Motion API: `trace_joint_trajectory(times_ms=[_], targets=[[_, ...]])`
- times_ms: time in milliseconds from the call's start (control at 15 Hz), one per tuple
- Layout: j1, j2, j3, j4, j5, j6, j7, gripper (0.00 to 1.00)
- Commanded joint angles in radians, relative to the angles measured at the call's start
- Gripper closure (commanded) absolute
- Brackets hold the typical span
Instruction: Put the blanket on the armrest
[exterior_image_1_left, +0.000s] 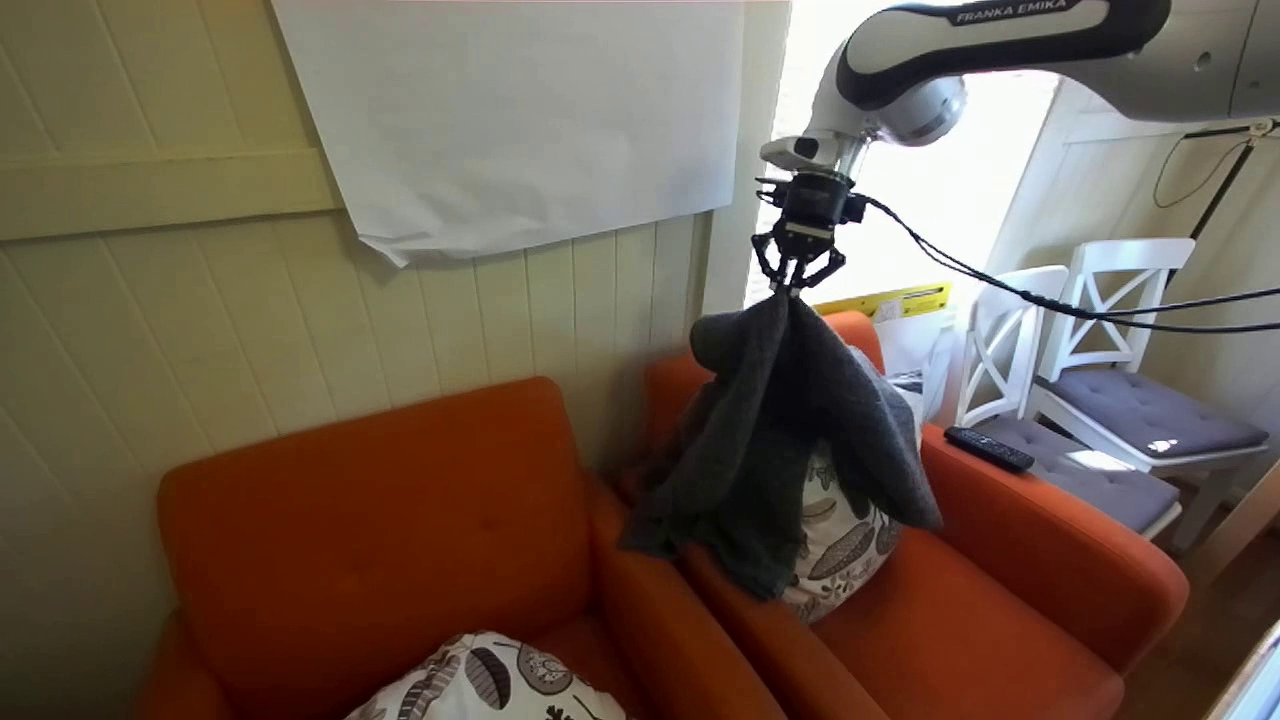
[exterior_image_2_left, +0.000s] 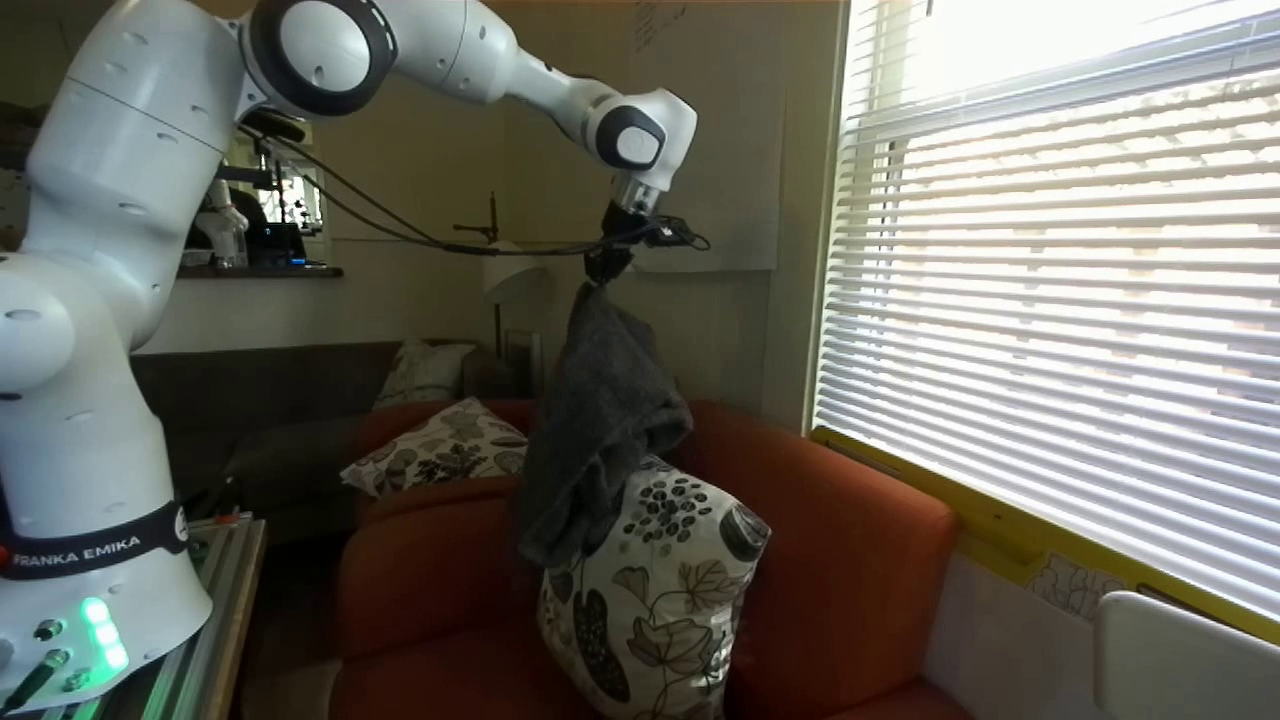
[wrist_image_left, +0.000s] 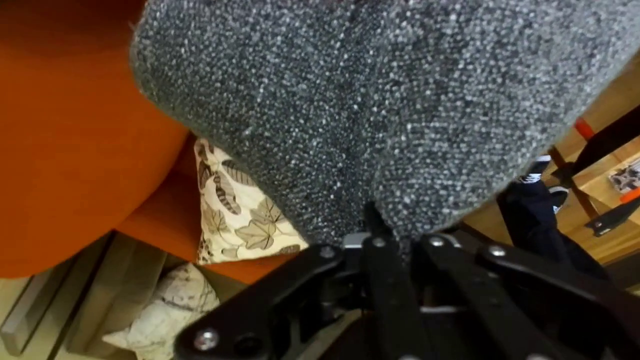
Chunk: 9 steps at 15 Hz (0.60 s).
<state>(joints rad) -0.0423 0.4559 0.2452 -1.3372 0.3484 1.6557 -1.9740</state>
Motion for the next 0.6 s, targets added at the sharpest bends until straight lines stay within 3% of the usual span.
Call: trace_joint_trajectory(times_ms=[0, 400, 467, 533], targets=[[0.058, 0.072, 0.052, 0.146, 0.119, -0.066, -0.009, 0.98], [0.126, 0.26, 0.124, 0.353, 0.304, -0.067, 0.026, 0.98], [0.117, 0.157, 0.102, 0.205, 0.241, -0.02, 0.006, 0.93], [0.122, 0.188, 0.109, 0.234, 0.258, -0.02, 0.006, 0.93]])
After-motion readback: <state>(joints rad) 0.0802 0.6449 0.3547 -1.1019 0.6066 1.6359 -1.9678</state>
